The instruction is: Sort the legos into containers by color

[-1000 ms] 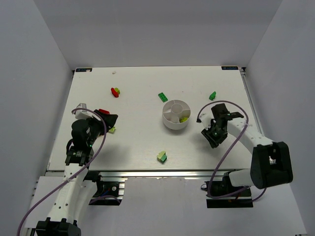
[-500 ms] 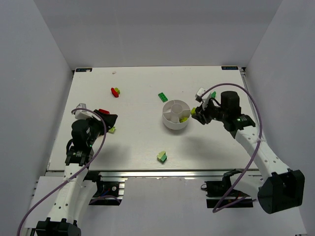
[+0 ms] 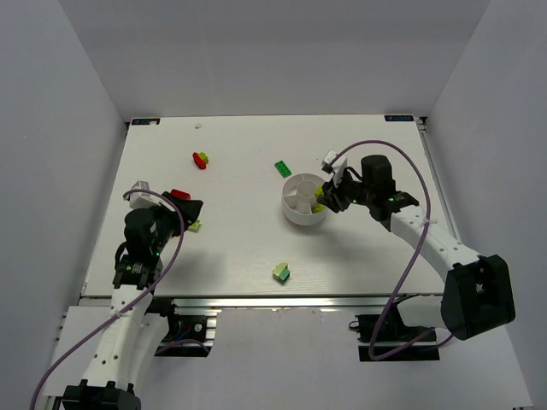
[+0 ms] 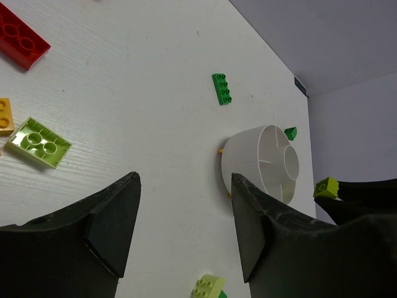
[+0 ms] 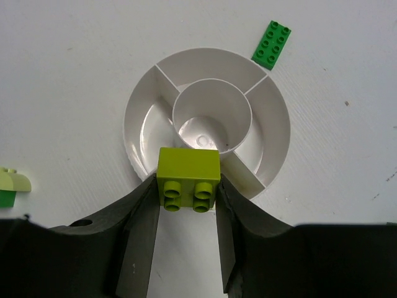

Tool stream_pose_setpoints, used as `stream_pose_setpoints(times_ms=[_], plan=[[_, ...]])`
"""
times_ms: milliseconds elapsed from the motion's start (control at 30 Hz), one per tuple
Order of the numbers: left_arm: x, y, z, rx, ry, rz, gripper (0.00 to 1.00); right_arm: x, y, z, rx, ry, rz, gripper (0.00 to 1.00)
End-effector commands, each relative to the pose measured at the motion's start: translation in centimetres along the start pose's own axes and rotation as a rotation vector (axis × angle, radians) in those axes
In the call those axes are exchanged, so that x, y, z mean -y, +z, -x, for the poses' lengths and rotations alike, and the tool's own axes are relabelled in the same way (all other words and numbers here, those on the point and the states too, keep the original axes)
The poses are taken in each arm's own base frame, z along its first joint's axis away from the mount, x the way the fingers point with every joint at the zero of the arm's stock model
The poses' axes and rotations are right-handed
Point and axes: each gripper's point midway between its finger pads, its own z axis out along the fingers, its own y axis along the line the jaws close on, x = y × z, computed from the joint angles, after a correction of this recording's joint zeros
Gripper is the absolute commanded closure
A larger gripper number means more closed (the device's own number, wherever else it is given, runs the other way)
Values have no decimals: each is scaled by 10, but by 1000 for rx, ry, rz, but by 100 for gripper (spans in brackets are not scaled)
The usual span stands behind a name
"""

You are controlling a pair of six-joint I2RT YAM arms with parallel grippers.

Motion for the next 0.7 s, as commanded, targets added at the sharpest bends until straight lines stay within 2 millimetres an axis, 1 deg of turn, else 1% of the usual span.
stream_pose_setpoints(times_ms=[0,67,133,233,267,333,367,433,467,500,567,667], plan=[[2,-3,5,20,11,1,30,9,6,-1,4,-6,-35,97],[1,-2,4,17,11,2,30,8,7,-8,-12,-7,-34,96],[1,-1,4,17,11,4,30,6,8,-14,-21,-6,-33,92],[1,1,5,16,12,5,30,6,11,-22,-34,0,-33,83],[1,1,4,15,12,4,30,7,14,-26,-44,6,-30,77],[1,2,4,11,14,6,30,8,15,-27,-51,13,-32,69],[1,3,5,14,16,5,30,9,17,-29,-59,19,-38,58],[2,3,5,9,18,3,30,10,18,-30,-62,19,-39,46],[2,3,5,9,18,3,30,14,19,-23,-39,6,-53,42],[1,4,4,9,19,5,30,15,19,-23,-39,5,-55,36],[1,4,4,7,19,3,30,16,18,-22,-40,4,-59,32],[3,4,5,7,21,-1,30,16,16,-21,-42,2,-61,31]])
